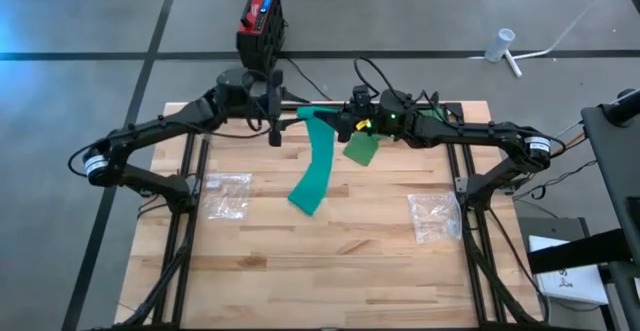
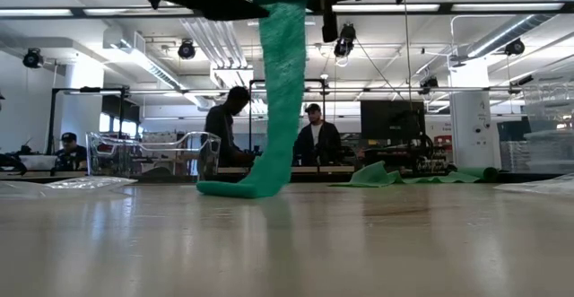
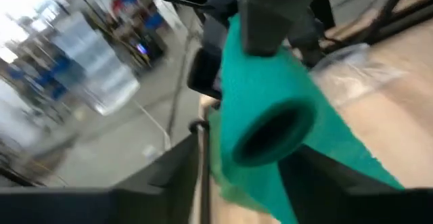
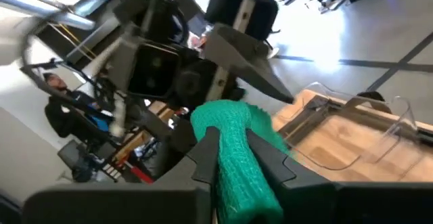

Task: Roll bandage
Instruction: Roll the blue bandage

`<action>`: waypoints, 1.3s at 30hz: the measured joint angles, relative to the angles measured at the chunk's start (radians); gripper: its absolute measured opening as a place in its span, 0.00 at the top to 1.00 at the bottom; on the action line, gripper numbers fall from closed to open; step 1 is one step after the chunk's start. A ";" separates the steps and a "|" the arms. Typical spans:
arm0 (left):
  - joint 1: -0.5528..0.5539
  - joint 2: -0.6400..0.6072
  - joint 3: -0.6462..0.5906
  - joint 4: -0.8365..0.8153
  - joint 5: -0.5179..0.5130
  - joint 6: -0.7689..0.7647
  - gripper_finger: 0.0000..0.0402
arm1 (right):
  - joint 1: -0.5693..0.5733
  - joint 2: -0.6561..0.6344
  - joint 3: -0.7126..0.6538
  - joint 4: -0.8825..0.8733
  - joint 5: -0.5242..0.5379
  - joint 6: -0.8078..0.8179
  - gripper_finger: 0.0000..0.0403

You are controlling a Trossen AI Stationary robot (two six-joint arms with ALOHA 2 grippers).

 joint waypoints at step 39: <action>0.071 0.073 0.103 -0.045 0.184 -0.496 0.56 | -0.002 0.001 0.000 -0.001 0.011 -0.231 0.91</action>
